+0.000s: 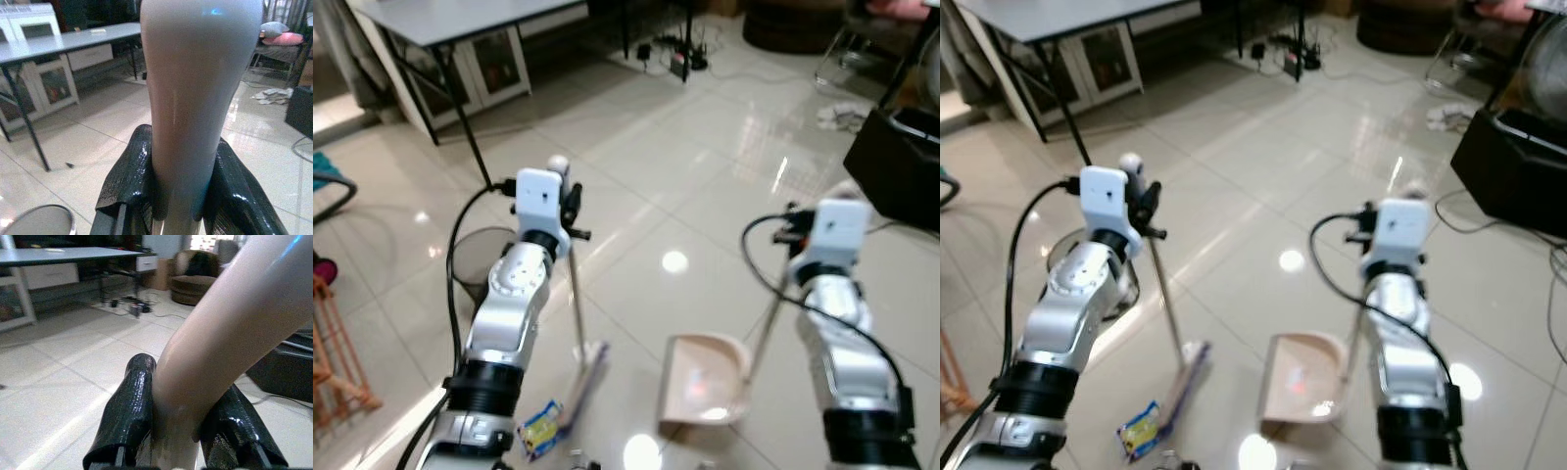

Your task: Sweep floor

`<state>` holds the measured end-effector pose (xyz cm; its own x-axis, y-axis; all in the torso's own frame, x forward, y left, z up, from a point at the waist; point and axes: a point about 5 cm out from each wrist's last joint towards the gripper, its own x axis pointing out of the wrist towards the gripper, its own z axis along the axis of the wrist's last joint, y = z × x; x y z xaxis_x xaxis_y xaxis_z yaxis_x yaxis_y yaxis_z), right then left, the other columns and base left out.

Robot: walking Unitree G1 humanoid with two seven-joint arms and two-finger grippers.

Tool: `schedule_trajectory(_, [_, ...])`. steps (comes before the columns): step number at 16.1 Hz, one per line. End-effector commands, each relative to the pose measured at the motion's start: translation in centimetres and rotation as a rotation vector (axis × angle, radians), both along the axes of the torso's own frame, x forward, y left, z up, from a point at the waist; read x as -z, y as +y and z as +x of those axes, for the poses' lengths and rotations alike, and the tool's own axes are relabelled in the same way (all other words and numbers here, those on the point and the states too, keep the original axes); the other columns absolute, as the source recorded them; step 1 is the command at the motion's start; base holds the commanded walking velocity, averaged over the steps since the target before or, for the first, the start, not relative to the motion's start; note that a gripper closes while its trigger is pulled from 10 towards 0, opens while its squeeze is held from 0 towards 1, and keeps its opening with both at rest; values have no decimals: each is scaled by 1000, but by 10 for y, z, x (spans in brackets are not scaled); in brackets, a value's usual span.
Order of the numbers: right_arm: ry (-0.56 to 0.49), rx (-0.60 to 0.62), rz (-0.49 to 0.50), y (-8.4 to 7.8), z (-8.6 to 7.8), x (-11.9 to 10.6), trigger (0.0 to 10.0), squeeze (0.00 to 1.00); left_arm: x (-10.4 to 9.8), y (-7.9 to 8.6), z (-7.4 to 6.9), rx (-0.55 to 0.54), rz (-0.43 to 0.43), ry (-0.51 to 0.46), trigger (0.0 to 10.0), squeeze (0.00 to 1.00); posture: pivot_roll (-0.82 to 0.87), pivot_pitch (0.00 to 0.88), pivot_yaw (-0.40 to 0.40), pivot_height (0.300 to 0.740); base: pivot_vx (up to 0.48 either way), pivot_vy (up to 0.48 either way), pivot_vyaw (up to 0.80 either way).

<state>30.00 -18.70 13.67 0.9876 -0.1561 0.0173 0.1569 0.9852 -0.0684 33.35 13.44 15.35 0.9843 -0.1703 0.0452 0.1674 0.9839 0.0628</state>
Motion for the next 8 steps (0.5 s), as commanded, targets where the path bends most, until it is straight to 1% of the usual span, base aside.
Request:
schedule_trajectory(1, [-58,-29,11,6,1,-11,10000,0,-7,2,0,-2,14,-46,10000,0,3,53,63,740,0,0,581])
schedule_trajectory(4, [-47,-75,-6,17,1,-6,10000,0,-12,4,1,0,24,-70,10000,0,13,55,59,740,344,0,800])
schedule_trajectory(8, [-53,-125,-45,27,6,-6,10000,0,-11,10,-1,-13,53,-75,10000,0,29,65,48,740,453,0,800])
